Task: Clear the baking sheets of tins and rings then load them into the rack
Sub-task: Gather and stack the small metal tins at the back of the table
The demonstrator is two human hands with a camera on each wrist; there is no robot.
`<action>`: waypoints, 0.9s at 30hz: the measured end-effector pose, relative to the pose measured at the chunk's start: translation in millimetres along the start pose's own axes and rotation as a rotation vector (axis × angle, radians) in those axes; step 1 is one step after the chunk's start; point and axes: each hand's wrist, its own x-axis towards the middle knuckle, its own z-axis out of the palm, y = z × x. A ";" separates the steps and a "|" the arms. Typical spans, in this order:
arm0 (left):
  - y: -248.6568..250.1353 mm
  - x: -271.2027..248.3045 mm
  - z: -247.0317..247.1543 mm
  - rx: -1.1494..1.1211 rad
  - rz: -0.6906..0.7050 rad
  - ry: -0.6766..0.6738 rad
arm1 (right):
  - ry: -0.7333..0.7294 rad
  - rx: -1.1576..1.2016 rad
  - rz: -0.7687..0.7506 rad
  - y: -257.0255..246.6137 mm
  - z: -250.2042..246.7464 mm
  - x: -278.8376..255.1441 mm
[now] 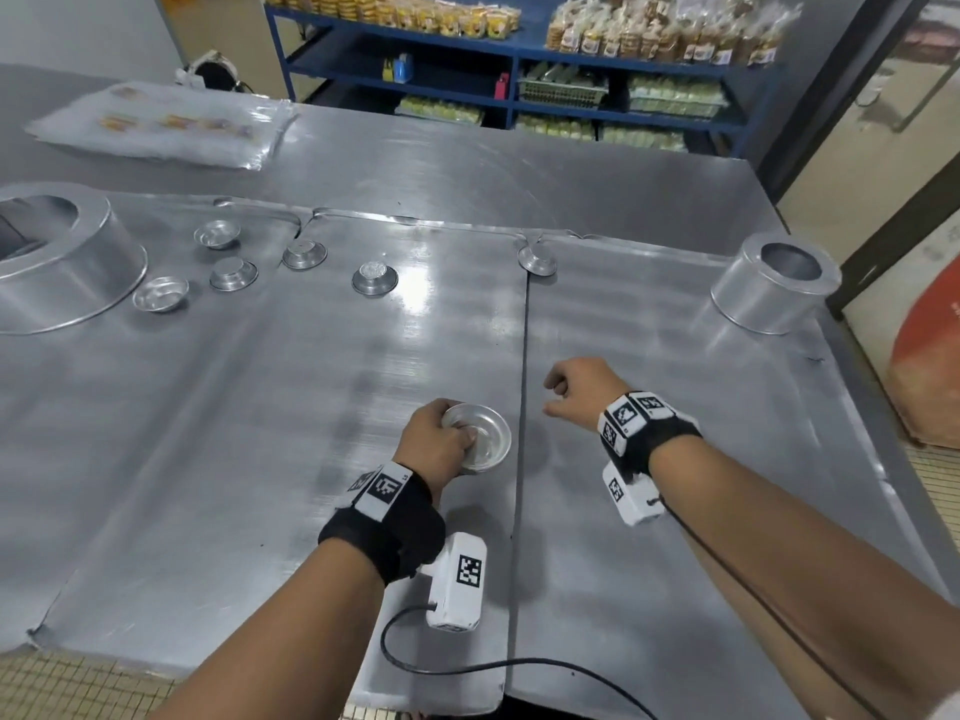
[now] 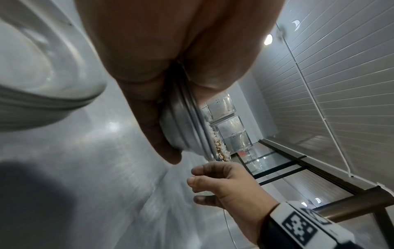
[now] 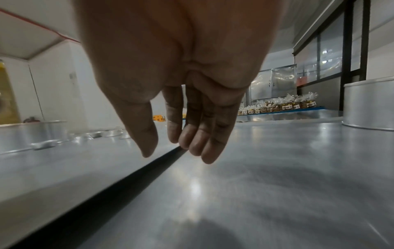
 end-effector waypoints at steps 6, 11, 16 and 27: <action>21.4 52.7 0.2 0.044 -0.021 0.043 | -0.019 -0.150 0.100 14.5 -22.2 110.2; 27.0 73.7 -1.0 0.051 -0.013 0.053 | 0.061 -0.266 0.129 16.1 -52.3 163.3; 29.7 108.0 -2.7 0.070 -0.051 0.097 | 0.128 -0.230 0.151 15.3 -62.9 232.3; 26.7 131.2 -6.6 0.045 -0.090 0.117 | 0.156 -0.166 0.230 23.0 -56.5 298.9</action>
